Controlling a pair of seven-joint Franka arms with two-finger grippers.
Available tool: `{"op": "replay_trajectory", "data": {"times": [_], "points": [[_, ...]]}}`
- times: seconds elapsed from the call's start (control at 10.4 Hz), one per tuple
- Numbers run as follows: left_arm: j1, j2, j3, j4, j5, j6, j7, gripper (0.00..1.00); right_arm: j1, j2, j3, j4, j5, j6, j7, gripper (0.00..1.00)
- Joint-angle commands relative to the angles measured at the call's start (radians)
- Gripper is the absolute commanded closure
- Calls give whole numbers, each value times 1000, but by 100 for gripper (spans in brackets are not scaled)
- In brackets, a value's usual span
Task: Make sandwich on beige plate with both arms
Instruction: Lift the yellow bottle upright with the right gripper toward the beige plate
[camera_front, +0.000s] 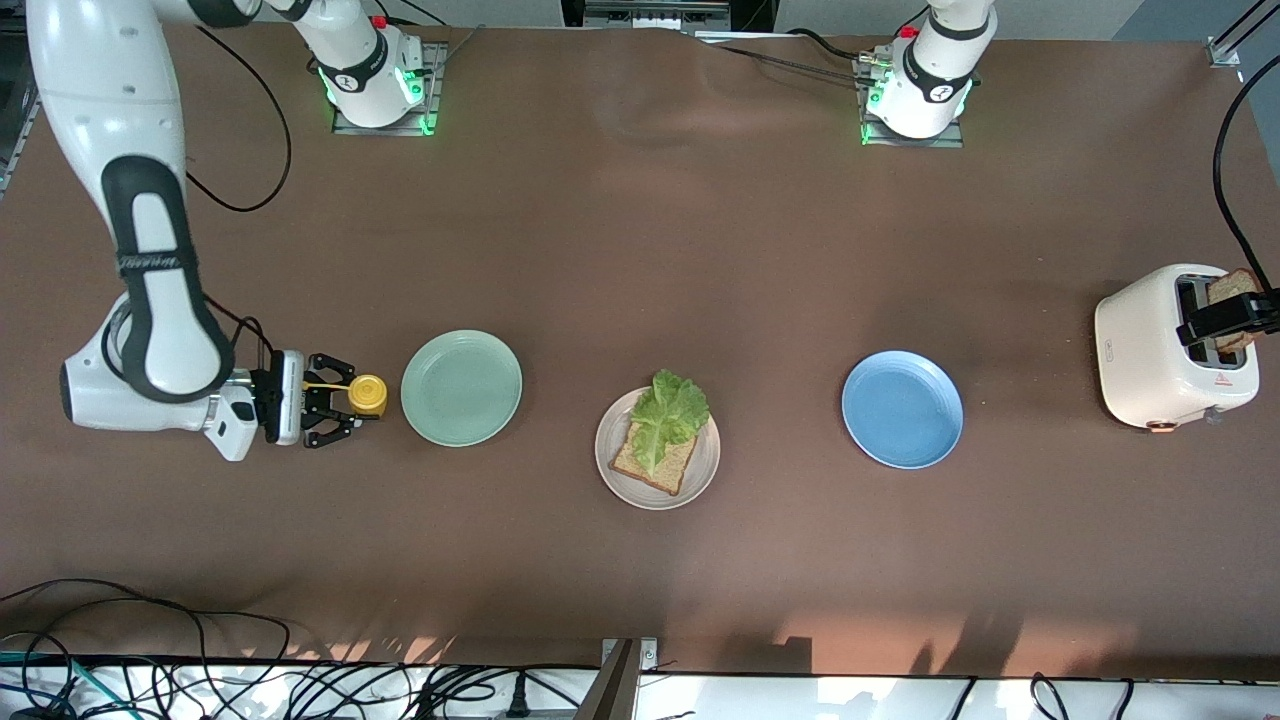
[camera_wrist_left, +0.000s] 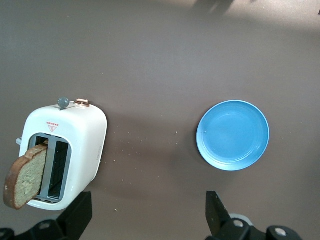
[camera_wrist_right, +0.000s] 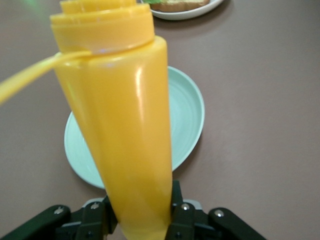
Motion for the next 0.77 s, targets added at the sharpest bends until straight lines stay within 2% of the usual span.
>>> {"op": "replay_trajectory", "data": {"times": [0.0,0.1,0.29,0.67], "points": [[-2,-10,3,-5,-21,-5,11,0,109,-76,-13,-31,-164,56,256,100],[-2,-10,2,-6,-21,-5,11,0,174,-82,-38,-22,-212,69,347,100],[4,-10,3,-5,-21,-5,20,0,339,-81,-126,-13,-273,120,506,100],[10,-13,3,-6,-21,-5,26,0,504,-39,-142,60,-581,171,773,100]]}}
